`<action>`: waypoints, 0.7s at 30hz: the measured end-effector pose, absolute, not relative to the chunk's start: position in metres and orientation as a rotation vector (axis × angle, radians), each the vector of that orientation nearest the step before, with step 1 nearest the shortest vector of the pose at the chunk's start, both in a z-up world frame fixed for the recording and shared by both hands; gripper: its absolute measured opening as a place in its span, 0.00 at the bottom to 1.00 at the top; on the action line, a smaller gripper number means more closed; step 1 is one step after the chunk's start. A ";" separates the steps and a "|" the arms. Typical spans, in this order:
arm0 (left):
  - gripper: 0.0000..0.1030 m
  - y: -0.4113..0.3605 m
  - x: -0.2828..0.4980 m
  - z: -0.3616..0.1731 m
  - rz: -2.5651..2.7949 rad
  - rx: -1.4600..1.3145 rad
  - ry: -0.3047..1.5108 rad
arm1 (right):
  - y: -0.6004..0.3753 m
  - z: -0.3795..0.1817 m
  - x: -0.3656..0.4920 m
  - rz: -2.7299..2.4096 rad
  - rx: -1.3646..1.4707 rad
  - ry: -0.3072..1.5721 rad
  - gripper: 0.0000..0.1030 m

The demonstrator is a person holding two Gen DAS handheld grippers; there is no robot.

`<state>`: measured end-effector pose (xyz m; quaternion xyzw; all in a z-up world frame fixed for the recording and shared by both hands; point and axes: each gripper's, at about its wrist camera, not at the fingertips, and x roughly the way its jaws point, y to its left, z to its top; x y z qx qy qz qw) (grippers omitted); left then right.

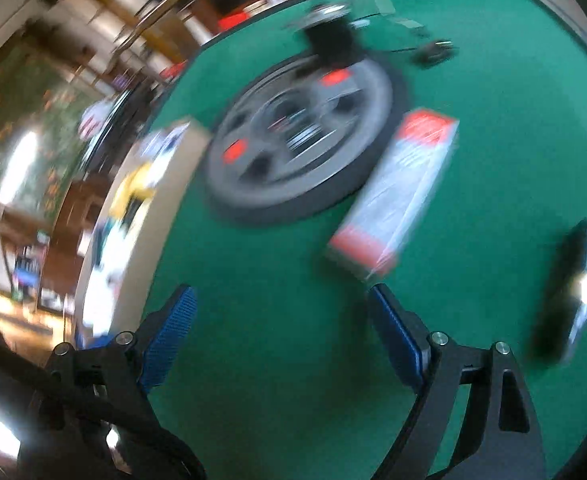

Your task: Organize objects

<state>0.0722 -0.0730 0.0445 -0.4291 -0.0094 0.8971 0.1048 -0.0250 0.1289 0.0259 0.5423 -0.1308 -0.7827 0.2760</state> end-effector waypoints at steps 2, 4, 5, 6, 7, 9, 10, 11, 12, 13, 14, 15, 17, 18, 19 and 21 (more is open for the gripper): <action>0.63 -0.072 0.076 0.048 2.655 -1.251 -0.012 | 0.118 0.031 -0.013 -2.075 1.442 -0.313 0.85; 0.63 -0.071 0.080 0.051 2.663 -1.235 0.004 | 0.124 0.044 -0.003 -2.154 1.384 -0.303 0.85; 0.63 -0.071 0.081 0.053 2.667 -1.227 0.010 | 0.136 0.054 0.002 -2.246 1.341 -0.312 0.85; 0.63 -0.070 0.082 0.055 2.671 -1.220 0.017 | 0.149 0.063 0.004 -2.334 1.306 -0.334 0.85; 0.63 -0.070 0.082 0.055 2.674 -1.216 0.024 | 0.162 0.069 0.005 -2.417 1.276 -0.368 0.85; 0.63 -0.068 0.082 0.056 2.679 -1.213 0.037 | 0.196 0.080 0.009 -2.606 1.211 -0.456 0.85; 0.63 -0.066 0.082 0.057 2.680 -1.213 0.043 | 0.208 0.082 0.011 -2.671 1.200 -0.484 0.85; 0.63 -0.065 0.081 0.057 2.682 -1.213 0.050 | 0.221 0.081 0.011 -2.720 1.206 -0.507 0.85; 0.63 -0.062 0.081 0.058 2.687 -1.211 0.064 | 0.234 0.077 0.010 -2.761 1.230 -0.537 0.85; 0.63 -0.061 0.081 0.059 2.690 -1.209 0.074 | 0.241 0.073 0.010 -2.774 1.244 -0.561 0.85; 0.63 -0.059 0.081 0.059 2.694 -1.208 0.084 | 0.247 0.069 0.007 -2.782 1.262 -0.589 0.85; 0.63 -0.056 0.082 0.060 2.697 -1.206 0.098 | 0.253 0.065 0.005 -2.792 1.282 -0.609 0.85; 0.63 -0.052 0.083 0.061 2.706 -1.204 0.122 | 0.257 0.057 0.002 -2.821 1.318 -0.604 0.85; 0.63 -0.050 0.083 0.062 2.710 -1.203 0.135 | 0.258 0.053 0.002 -2.836 1.329 -0.603 0.85; 0.63 -0.047 0.083 0.062 2.714 -1.204 0.147 | 0.260 0.049 0.000 -2.835 1.338 -0.608 0.85; 0.63 -0.042 0.082 0.062 2.719 -1.210 0.174 | 0.258 0.040 -0.006 -2.806 1.366 -0.620 0.85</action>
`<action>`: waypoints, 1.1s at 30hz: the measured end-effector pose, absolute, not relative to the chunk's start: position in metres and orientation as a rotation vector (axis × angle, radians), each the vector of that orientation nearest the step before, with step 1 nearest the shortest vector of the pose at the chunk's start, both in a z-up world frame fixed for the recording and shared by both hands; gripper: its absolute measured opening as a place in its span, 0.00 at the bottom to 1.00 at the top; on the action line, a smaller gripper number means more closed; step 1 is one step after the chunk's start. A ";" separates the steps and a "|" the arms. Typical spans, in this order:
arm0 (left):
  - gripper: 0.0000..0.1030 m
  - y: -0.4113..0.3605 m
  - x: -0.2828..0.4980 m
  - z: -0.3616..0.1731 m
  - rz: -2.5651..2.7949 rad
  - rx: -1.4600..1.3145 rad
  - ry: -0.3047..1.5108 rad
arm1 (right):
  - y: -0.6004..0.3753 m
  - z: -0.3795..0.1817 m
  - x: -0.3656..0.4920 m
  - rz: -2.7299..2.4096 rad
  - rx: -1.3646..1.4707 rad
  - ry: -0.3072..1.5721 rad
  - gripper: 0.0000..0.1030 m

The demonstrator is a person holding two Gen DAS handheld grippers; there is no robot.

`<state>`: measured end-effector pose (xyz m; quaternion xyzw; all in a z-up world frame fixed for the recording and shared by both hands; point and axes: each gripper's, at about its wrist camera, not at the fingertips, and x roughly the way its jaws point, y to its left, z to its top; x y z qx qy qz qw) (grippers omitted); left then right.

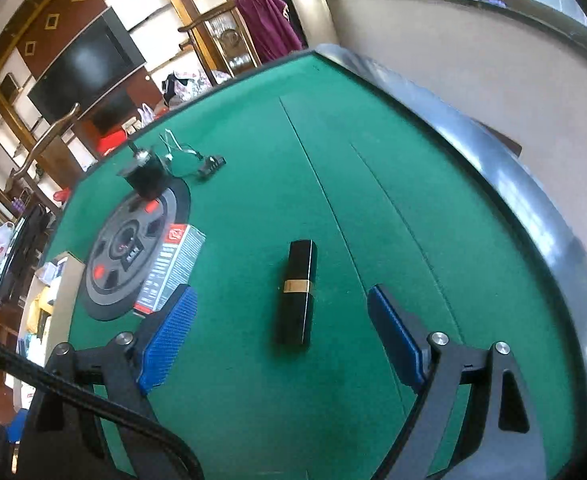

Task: Organize objects
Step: 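Grasp the black gold-banded tube with the right tool while the left tool grasps the glue box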

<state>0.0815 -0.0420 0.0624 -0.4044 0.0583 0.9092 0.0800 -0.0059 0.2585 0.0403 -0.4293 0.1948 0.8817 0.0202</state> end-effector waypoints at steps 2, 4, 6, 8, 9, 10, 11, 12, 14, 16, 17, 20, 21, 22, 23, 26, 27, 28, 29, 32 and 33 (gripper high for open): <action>0.63 -0.037 0.081 0.062 2.721 -1.215 0.194 | 0.255 0.035 -0.011 2.738 -1.363 0.606 0.85; 0.63 -0.032 0.078 0.063 2.721 -1.216 0.217 | 0.257 0.033 -0.008 2.739 -1.387 0.574 0.85; 0.63 -0.026 0.075 0.063 2.721 -1.214 0.243 | 0.250 0.030 -0.010 2.742 -1.405 0.524 0.85; 0.63 -0.020 0.069 0.063 2.721 -1.212 0.266 | 0.246 0.027 -0.012 2.749 -1.413 0.473 0.84; 0.63 -0.016 0.065 0.063 2.720 -1.213 0.278 | 0.244 0.024 -0.013 2.751 -1.419 0.444 0.79; 0.63 -0.014 0.059 0.063 2.718 -1.215 0.287 | 0.243 0.022 -0.013 2.752 -1.423 0.424 0.74; 0.63 -0.011 0.055 0.063 2.717 -1.215 0.292 | 0.241 0.022 -0.014 2.756 -1.401 0.384 0.63; 0.63 -0.008 0.047 0.062 2.714 -1.210 0.296 | 0.241 0.021 -0.013 2.750 -1.401 0.350 0.51; 0.63 -0.002 0.032 0.061 2.701 -1.204 0.284 | 0.242 0.022 -0.011 2.749 -1.391 0.316 0.31; 0.63 0.004 0.017 0.061 2.682 -1.190 0.240 | 0.245 0.022 -0.010 2.748 -1.381 0.320 0.28; 0.63 0.008 0.010 0.060 2.675 -1.179 0.225 | 0.247 0.022 -0.009 2.752 -1.380 0.337 0.28; 0.63 0.025 -0.005 0.058 2.647 -1.140 0.214 | 0.252 0.022 -0.008 2.759 -1.381 0.383 0.28; 0.63 0.032 -0.011 0.057 2.640 -1.131 0.224 | 0.252 0.022 -0.008 2.761 -1.382 0.391 0.28; 0.63 0.040 -0.017 0.056 2.635 -1.125 0.237 | 0.253 0.022 -0.008 2.762 -1.382 0.399 0.28; 0.63 0.045 -0.021 0.055 2.631 -1.120 0.245 | 0.254 0.022 -0.007 2.763 -1.381 0.410 0.28; 0.63 0.067 -0.035 0.052 2.621 -1.100 0.288 | 0.256 0.023 -0.005 2.765 -1.377 0.448 0.28; 0.63 0.074 -0.040 0.051 2.619 -1.095 0.304 | 0.258 0.023 -0.004 2.766 -1.375 0.464 0.28; 0.63 0.080 -0.044 0.048 2.613 -1.096 0.318 | 0.258 0.023 -0.003 2.765 -1.374 0.476 0.28; 0.63 0.086 -0.048 0.045 2.607 -1.100 0.328 | 0.259 0.022 -0.002 2.766 -1.373 0.486 0.28; 0.63 0.104 -0.059 0.037 2.592 -1.103 0.379 | 0.260 0.022 -0.002 2.767 -1.368 0.505 0.28; 0.63 0.107 -0.061 0.034 2.589 -1.102 0.394 | 0.259 0.022 -0.002 2.768 -1.367 0.506 0.28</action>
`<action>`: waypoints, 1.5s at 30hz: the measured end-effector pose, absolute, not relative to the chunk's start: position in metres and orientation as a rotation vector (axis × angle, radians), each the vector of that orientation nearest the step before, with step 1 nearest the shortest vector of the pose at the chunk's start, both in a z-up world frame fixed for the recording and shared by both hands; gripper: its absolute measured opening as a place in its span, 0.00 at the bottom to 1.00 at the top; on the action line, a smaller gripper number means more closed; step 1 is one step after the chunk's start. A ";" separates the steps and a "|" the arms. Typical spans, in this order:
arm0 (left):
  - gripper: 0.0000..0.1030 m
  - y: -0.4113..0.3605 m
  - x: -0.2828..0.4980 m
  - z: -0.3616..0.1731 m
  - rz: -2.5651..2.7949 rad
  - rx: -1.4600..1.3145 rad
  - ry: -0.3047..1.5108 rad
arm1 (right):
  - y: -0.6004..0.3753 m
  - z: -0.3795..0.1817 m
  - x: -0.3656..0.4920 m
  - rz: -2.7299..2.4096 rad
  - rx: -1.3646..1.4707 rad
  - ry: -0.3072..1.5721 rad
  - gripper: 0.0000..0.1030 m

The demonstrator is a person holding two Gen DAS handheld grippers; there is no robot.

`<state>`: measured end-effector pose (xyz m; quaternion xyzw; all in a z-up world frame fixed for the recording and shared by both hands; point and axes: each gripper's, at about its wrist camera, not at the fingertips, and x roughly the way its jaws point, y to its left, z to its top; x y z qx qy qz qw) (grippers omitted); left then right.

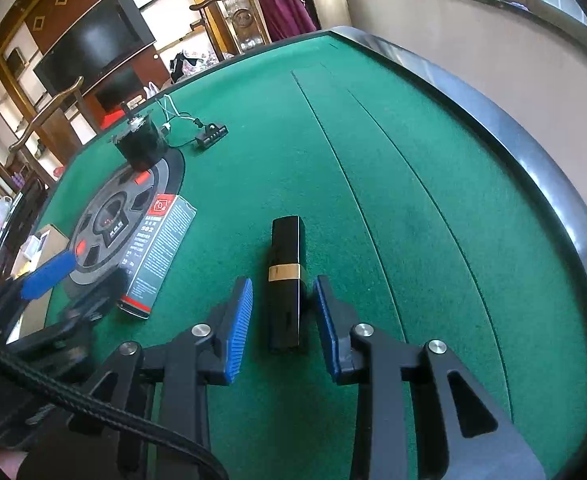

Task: Organize objects
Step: 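Grasp the black gold-banded tube with the right tool while the left tool grasps the glue box, then carry the tube and glue box over the tray with both tools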

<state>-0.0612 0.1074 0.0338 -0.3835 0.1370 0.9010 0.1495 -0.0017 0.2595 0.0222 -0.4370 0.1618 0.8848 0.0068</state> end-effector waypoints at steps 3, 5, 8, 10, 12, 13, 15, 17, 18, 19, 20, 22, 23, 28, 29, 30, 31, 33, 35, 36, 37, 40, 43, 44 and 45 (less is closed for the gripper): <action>0.63 0.114 -0.067 0.026 2.580 -1.118 0.413 | 0.259 0.022 -0.002 2.769 -1.365 0.504 0.28; 0.63 0.115 -0.070 0.023 2.574 -1.120 0.405 | 0.258 0.022 -0.002 2.770 -1.363 0.502 0.28; 0.47 0.115 -0.073 0.017 2.540 -1.154 0.362 | 0.257 0.021 -0.003 2.771 -1.359 0.485 0.28; 0.22 0.113 -0.074 0.011 2.515 -1.194 0.340 | 0.255 0.021 -0.003 2.773 -1.355 0.463 0.28; 0.21 0.106 -0.073 0.014 2.520 -1.193 0.297 | 0.254 0.021 -0.003 2.771 -1.348 0.439 0.25; 0.21 0.102 -0.074 0.014 2.528 -1.190 0.284 | 0.254 0.021 -0.004 2.769 -1.343 0.427 0.24; 0.21 0.094 -0.069 0.019 2.555 -1.177 0.262 | 0.255 0.020 -0.005 2.765 -1.339 0.427 0.19; 0.22 0.084 -0.063 0.027 2.567 -1.166 0.225 | 0.259 0.020 -0.005 2.763 -1.335 0.451 0.15; 0.22 0.076 -0.059 0.032 2.579 -1.155 0.201 | 0.261 0.019 -0.005 2.765 -1.335 0.467 0.15; 0.22 0.070 -0.054 0.037 2.588 -1.145 0.184 | 0.261 0.019 -0.005 2.768 -1.334 0.476 0.15; 0.22 0.061 -0.048 0.043 2.599 -1.132 0.159 | 0.262 0.019 -0.005 2.769 -1.333 0.482 0.15; 0.22 0.039 -0.037 0.055 2.619 -1.107 0.095 | 0.264 0.019 -0.004 2.775 -1.331 0.511 0.15; 0.22 0.029 -0.034 0.060 2.626 -1.100 0.067 | 0.265 0.019 -0.004 2.780 -1.332 0.530 0.15; 0.22 -0.047 0.002 0.089 2.692 -1.043 -0.068 | 0.264 0.028 0.003 2.810 -1.289 0.603 0.15; 0.22 -0.060 0.007 0.093 2.708 -1.034 -0.084 | 0.259 0.032 0.006 2.821 -1.288 0.605 0.15; 0.22 -0.078 0.014 0.097 2.733 -1.024 -0.098 | 0.251 0.036 0.009 2.841 -1.295 0.611 0.15; 0.22 -0.090 0.017 0.099 2.752 -1.020 -0.105 | 0.242 0.039 0.011 2.863 -1.306 0.620 0.15; 0.22 -0.117 0.024 0.103 2.801 -1.011 -0.110 | 0.219 0.048 0.013 2.917 -1.344 0.633 0.15; 0.22 -0.142 0.029 0.102 2.866 -1.002 -0.093 | 0.190 0.060 0.012 2.982 -1.386 0.633 0.15; 0.22 -0.151 0.031 0.100 2.882 -1.005 -0.096 | 0.172 0.065 0.011 3.015 -1.417 0.632 0.15; 0.22 -0.160 0.032 0.097 2.892 -1.015 -0.109 | 0.157 0.068 0.010 3.039 -1.447 0.637 0.15; 0.22 -0.180 0.030 0.081 2.907 -1.069 -0.146 | 0.107 0.074 0.005 3.106 -1.558 0.651 0.15; 0.22 -0.193 0.026 0.066 2.907 -1.116 -0.179 | 0.060 0.073 0.003 3.151 -1.643 0.614 0.15; 0.22 -0.197 0.024 0.062 2.909 -1.127 -0.188 | 0.046 0.072 0.003 3.160 -1.667 0.599 0.15; 0.22 -0.202 0.024 0.060 2.912 -1.132 -0.198 | 0.033 0.070 0.001 3.165 -1.698 0.590 0.15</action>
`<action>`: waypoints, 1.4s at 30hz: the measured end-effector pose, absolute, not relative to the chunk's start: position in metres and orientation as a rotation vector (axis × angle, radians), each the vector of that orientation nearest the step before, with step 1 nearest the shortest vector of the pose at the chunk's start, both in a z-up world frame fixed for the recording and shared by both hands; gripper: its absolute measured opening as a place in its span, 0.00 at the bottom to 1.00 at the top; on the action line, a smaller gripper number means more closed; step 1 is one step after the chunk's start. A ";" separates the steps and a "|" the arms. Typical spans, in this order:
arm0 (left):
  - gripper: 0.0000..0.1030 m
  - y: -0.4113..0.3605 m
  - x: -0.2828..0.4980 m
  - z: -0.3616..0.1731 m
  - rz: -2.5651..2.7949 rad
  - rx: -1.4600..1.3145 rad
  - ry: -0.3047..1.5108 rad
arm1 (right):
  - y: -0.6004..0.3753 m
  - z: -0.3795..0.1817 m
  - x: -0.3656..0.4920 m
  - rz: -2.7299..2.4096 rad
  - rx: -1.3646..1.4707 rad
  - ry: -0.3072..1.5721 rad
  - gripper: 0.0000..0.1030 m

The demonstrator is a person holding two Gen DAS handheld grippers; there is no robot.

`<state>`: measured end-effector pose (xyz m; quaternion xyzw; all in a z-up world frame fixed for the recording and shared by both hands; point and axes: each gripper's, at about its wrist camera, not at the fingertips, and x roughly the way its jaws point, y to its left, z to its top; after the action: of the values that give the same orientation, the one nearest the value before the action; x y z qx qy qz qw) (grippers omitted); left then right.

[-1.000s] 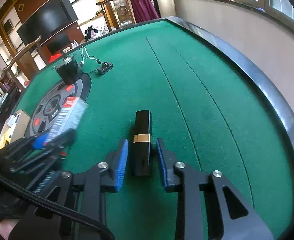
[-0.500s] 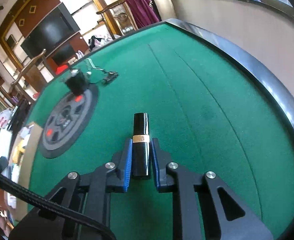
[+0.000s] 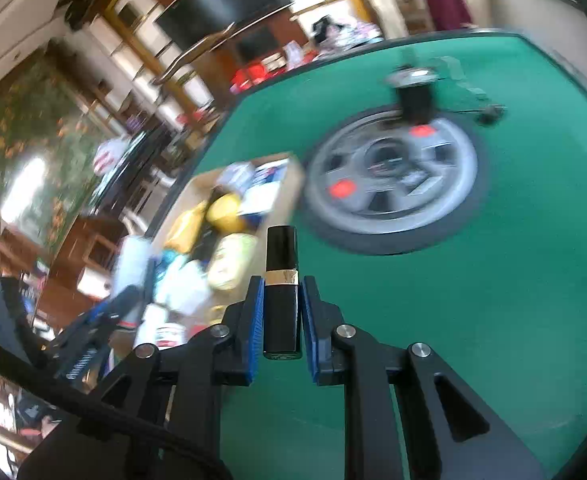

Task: Organize objects
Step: 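Carry the tube and glue box over the tray with both tools, then open both tools to drop the tube and glue box into the tray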

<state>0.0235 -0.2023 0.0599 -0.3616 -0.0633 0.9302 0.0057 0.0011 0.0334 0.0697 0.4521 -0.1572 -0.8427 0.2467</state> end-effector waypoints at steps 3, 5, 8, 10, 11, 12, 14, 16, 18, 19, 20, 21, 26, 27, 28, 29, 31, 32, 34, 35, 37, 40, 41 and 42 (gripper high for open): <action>0.22 -0.213 0.022 0.055 2.921 -1.137 -0.219 | 0.004 0.063 -0.002 -2.248 1.257 -0.399 0.15; 0.22 -0.220 0.024 0.054 2.923 -1.139 -0.230 | -0.007 0.059 -0.004 -2.225 1.270 -0.392 0.15; 0.22 -0.233 0.019 0.051 2.919 -1.159 -0.271 | -0.025 0.053 -0.011 -2.198 1.289 -0.373 0.15; 0.22 -0.241 0.010 0.047 2.914 -1.179 -0.292 | -0.039 0.049 -0.016 -2.183 1.306 -0.361 0.15; 0.22 -0.244 0.006 0.045 2.913 -1.188 -0.297 | -0.046 0.047 -0.018 -2.178 1.315 -0.354 0.15; 0.22 -0.248 -0.002 0.042 2.904 -1.207 -0.307 | -0.052 0.044 -0.020 -2.175 1.323 -0.343 0.15; 0.22 -0.252 -0.012 0.039 2.874 -1.233 -0.331 | -0.062 0.040 -0.022 -2.182 1.332 -0.317 0.15; 0.22 -0.251 -0.021 0.037 2.864 -1.243 -0.319 | -0.068 0.036 -0.022 -2.200 1.338 -0.286 0.15; 0.22 -0.248 -0.029 0.037 2.850 -1.246 -0.304 | -0.072 0.031 -0.021 -2.206 1.348 -0.266 0.15; 0.22 -0.246 -0.032 0.037 2.844 -1.246 -0.298 | -0.073 0.029 -0.021 -2.206 1.353 -0.263 0.15; 0.22 -0.244 -0.035 0.037 2.839 -1.247 -0.290 | -0.073 0.029 -0.021 -2.208 1.354 -0.261 0.15; 0.22 -0.242 -0.039 0.036 2.832 -1.250 -0.280 | -0.074 0.029 -0.021 -2.215 1.352 -0.254 0.15; 0.22 -0.236 -0.049 0.035 2.790 -1.284 -0.254 | -0.077 0.027 -0.021 -2.239 1.350 -0.215 0.15; 0.22 -0.236 -0.050 0.033 2.778 -1.304 -0.253 | -0.077 0.025 -0.021 -2.235 1.355 -0.212 0.15; 0.22 -0.236 -0.051 0.032 2.769 -1.320 -0.257 | -0.077 0.024 -0.021 -2.229 1.357 -0.214 0.16; 0.22 -0.237 -0.051 0.032 2.765 -1.327 -0.261 | -0.076 0.025 -0.020 -2.237 1.350 -0.214 0.16; 0.25 -0.237 -0.049 0.033 2.769 -1.324 -0.248 | -0.073 0.025 -0.019 -2.239 1.352 -0.223 0.16; 0.28 -0.236 -0.047 0.033 2.773 -1.325 -0.229 | -0.071 0.026 -0.018 -2.244 1.347 -0.224 0.17; 0.55 -0.232 -0.043 0.036 2.804 -1.314 -0.173 | -0.068 0.031 -0.015 -2.264 1.327 -0.208 0.22; 0.59 -0.231 -0.038 0.039 2.833 -1.284 -0.154 | -0.066 0.034 -0.012 -2.278 1.310 -0.198 0.25; 0.62 -0.230 -0.027 0.049 2.903 -1.208 -0.132 | -0.061 0.041 -0.006 -2.312 1.272 -0.168 0.26; 0.67 -0.231 -0.006 0.063 3.005 -1.134 -0.146 | -0.056 0.051 0.005 -2.359 1.218 -0.127 0.33; 0.69 -0.232 0.002 0.068 3.034 -1.097 -0.155 | -0.055 0.054 0.009 -2.373 1.202 -0.118 0.38; 0.74 -0.235 0.012 0.076 3.067 -1.041 -0.187 | -0.054 0.058 0.014 -2.385 1.186 -0.109 0.42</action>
<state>0.0119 -0.2348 0.0758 -0.3206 -0.0575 0.9441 -0.0513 0.0138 -0.0545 0.0575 0.4322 -0.0398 -0.8695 0.2356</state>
